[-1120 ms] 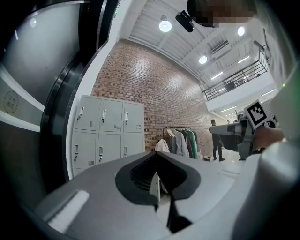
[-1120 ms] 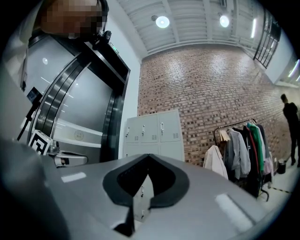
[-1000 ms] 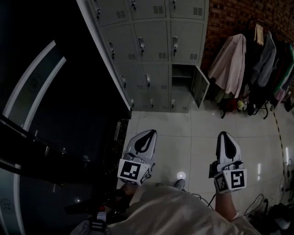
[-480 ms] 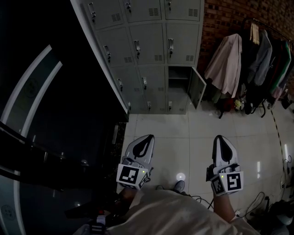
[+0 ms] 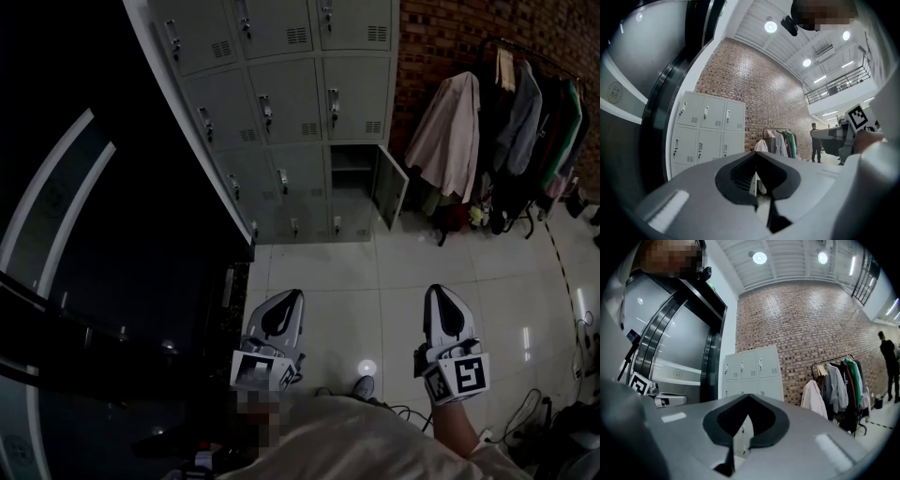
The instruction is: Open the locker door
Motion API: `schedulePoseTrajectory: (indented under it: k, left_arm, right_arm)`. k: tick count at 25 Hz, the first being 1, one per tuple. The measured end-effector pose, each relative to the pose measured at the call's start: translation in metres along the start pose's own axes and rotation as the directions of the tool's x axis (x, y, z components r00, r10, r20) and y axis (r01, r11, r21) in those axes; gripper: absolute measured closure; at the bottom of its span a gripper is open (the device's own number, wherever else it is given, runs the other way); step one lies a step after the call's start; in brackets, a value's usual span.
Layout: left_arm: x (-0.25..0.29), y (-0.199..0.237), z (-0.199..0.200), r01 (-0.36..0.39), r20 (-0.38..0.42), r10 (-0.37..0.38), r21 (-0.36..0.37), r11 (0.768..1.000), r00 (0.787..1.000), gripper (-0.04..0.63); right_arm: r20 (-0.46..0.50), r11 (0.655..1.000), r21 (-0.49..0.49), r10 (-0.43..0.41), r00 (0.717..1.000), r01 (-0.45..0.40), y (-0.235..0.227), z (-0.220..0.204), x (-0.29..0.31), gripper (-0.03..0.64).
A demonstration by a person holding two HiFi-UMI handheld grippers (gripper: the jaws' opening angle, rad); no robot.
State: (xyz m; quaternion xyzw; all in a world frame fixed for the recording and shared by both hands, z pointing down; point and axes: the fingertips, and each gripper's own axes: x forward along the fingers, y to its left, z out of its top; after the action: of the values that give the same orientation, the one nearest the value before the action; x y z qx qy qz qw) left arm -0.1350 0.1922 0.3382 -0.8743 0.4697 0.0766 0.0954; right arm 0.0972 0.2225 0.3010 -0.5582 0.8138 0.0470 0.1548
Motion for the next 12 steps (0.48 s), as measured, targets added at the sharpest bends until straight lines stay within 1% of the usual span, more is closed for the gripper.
schedulePoseTrajectory:
  k: [2,3,4,8,9,12]
  left_arm:
    - [-0.001,-0.004,0.011,0.049,0.091,-0.041,-0.090,0.995,0.995,0.540]
    - [-0.003,-0.006,0.016,0.077,0.134,-0.058,-0.140,0.987,0.989,0.540]
    - [-0.004,-0.010,0.021,0.099,0.163,-0.071,-0.174,0.980,0.984,0.540]
    - [-0.005,-0.019,0.024,0.180,0.201,-0.132,-0.241,0.954,0.971,0.540]
    - [-0.006,-0.019,0.023,0.188,0.207,-0.136,-0.257,0.948,0.969,0.540]
    - [-0.009,-0.018,0.024,0.181,0.219,-0.119,-0.294,0.938,0.969,0.538]
  right_arm:
    - [0.001,1.000,-0.002,0.005,1.000,-0.005,0.000,-0.001,-0.001,0.617]
    - [0.003,1.000,-0.002,0.008,1.000,-0.008,0.000,0.000,-0.003,0.617]
    - [0.004,1.000,-0.003,0.009,1.000,-0.009,0.000,0.002,-0.005,0.617]
    - [0.003,1.000,-0.007,0.003,1.000,-0.003,-0.001,0.002,-0.010,0.617]
    - [0.002,1.000,-0.007,0.004,1.000,-0.004,0.000,0.002,-0.010,0.617]
    - [-0.002,1.000,-0.004,0.009,1.000,-0.009,0.000,0.005,-0.013,0.617]
